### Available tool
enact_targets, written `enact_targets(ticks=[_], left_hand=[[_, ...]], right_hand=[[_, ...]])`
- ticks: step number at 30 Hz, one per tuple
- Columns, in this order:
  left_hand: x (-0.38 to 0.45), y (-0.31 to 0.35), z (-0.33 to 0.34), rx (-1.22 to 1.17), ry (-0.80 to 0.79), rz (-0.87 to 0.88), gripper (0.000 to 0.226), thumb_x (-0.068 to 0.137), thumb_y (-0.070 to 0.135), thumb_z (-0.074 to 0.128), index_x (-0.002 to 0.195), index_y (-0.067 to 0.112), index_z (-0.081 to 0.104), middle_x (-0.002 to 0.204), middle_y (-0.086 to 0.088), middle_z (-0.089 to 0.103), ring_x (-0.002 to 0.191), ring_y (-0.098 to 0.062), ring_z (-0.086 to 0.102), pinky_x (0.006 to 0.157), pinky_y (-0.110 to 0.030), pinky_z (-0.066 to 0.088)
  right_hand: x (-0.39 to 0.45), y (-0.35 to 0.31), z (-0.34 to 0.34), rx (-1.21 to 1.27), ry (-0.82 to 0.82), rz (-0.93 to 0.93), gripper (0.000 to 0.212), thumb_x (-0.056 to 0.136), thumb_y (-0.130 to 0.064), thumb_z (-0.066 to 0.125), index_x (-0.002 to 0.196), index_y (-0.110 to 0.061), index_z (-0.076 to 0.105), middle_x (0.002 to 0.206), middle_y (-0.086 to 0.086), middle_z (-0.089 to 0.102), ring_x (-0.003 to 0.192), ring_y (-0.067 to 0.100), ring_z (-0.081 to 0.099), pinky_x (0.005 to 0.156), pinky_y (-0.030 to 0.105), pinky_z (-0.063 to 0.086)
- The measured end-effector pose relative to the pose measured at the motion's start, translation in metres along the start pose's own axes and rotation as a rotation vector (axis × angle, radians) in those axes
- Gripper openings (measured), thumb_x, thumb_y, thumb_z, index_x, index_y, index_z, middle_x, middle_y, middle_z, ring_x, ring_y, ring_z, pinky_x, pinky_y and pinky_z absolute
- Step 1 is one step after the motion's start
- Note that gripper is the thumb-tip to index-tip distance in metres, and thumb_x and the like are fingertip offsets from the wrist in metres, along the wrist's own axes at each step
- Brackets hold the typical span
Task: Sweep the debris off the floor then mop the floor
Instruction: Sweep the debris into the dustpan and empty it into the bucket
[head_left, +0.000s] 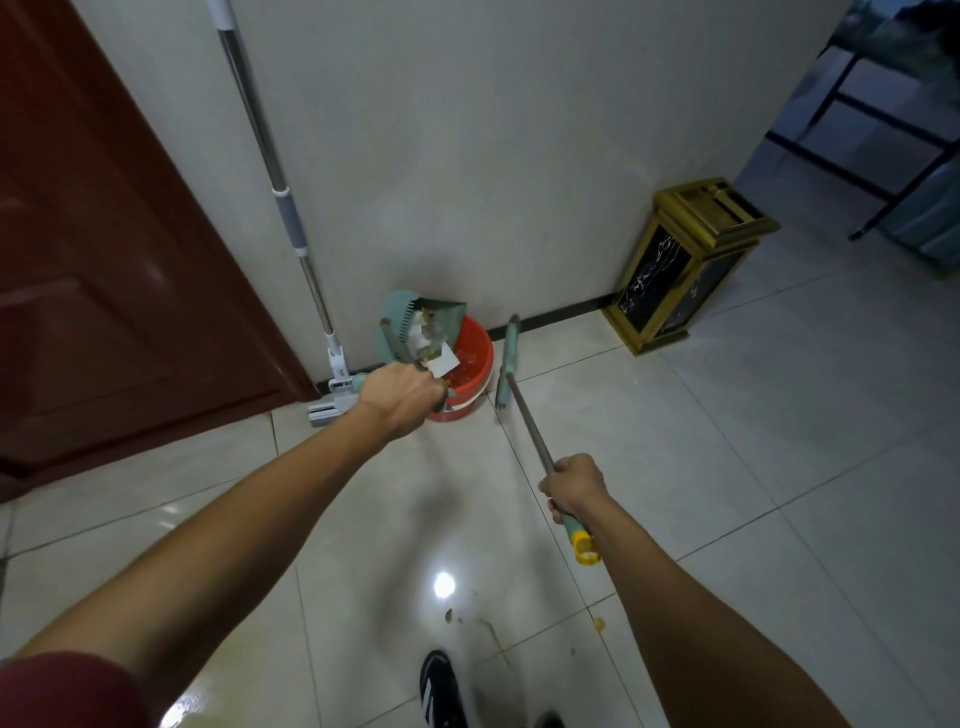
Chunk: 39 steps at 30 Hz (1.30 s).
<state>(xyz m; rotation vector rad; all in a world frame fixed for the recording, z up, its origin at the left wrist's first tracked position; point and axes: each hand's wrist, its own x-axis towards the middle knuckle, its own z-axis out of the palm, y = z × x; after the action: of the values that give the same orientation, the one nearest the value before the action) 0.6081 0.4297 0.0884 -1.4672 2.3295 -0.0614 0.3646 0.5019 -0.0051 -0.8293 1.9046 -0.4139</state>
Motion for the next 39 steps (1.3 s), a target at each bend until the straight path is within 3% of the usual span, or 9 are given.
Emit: enact_targets(ticks=[7,11,15,19,24,34,37,39], left_hand=[[0.003,-0.004,0.000,0.016,-0.019,0.045,0.021,0.098,0.014,0.054,0.114,0.017,0.067,0.106,-0.011,0.071,0.098,-0.036,0.069,0.070,-0.038,0.051],[0.011,-0.001,-0.009,0.043,0.019,0.058,0.019,0.098,0.024,0.057,0.109,0.015,0.070,0.099,-0.008,0.071,0.092,-0.033,0.070,0.065,-0.035,0.049],[0.013,0.009,-0.005,0.107,0.058,0.098,0.017,0.100,0.022,0.058,0.111,0.015,0.069,0.101,-0.006,0.072,0.092,-0.031,0.072,0.062,-0.037,0.048],[0.011,0.017,0.008,0.071,0.013,0.133,0.023,0.100,0.030,0.059,0.116,0.018,0.070,0.106,-0.007,0.072,0.097,-0.031,0.071,0.073,-0.041,0.056],[0.006,0.016,0.008,0.058,-0.057,0.151,0.023,0.099,0.022,0.059,0.119,0.017,0.069,0.111,-0.009,0.070,0.104,-0.034,0.068,0.073,-0.041,0.053],[0.021,0.014,-0.013,0.165,0.024,0.146,0.020,0.103,0.022,0.053,0.113,0.012,0.068,0.101,-0.007,0.072,0.094,-0.031,0.071,0.064,-0.039,0.049],[0.017,0.024,0.004,0.167,0.004,0.190,0.024,0.101,0.025,0.060,0.120,0.013,0.066,0.104,-0.009,0.074,0.094,-0.033,0.072,0.071,-0.041,0.054],[0.014,0.028,0.019,0.152,0.003,0.207,0.030,0.097,0.029,0.065,0.122,0.013,0.065,0.109,-0.009,0.073,0.096,-0.033,0.071,0.078,-0.042,0.059]], right_hand=[[-0.003,-0.012,0.004,0.017,0.004,-0.010,0.006,0.082,0.008,0.057,0.082,0.005,0.062,0.064,0.016,0.056,0.035,0.021,0.048,0.042,0.025,0.045],[-0.004,-0.020,-0.001,0.005,0.014,-0.031,0.007,0.083,0.008,0.057,0.080,0.003,0.062,0.069,0.017,0.057,0.040,0.023,0.050,0.043,0.025,0.046],[-0.003,-0.025,0.000,-0.045,0.034,-0.057,0.008,0.083,0.007,0.057,0.083,0.002,0.063,0.073,0.016,0.060,0.046,0.027,0.056,0.046,0.032,0.054],[-0.006,-0.026,0.001,-0.071,0.011,-0.069,0.011,0.084,0.007,0.056,0.090,0.005,0.064,0.076,0.018,0.061,0.051,0.030,0.058,0.050,0.035,0.055],[-0.006,-0.030,-0.001,-0.109,0.003,-0.079,0.009,0.083,0.006,0.057,0.089,0.005,0.063,0.074,0.018,0.061,0.053,0.032,0.060,0.052,0.039,0.056],[0.000,-0.033,-0.004,-0.182,0.067,-0.127,0.004,0.079,0.001,0.058,0.081,-0.001,0.061,0.091,0.024,0.066,0.059,0.036,0.065,0.052,0.047,0.060],[-0.004,-0.032,-0.005,-0.172,0.035,-0.121,0.012,0.080,0.003,0.058,0.092,0.004,0.063,0.091,0.023,0.066,0.065,0.039,0.070,0.056,0.047,0.060],[-0.006,-0.028,-0.004,-0.156,0.005,-0.108,0.016,0.082,0.006,0.058,0.098,0.004,0.063,0.093,0.024,0.066,0.057,0.034,0.064,0.054,0.043,0.059]])
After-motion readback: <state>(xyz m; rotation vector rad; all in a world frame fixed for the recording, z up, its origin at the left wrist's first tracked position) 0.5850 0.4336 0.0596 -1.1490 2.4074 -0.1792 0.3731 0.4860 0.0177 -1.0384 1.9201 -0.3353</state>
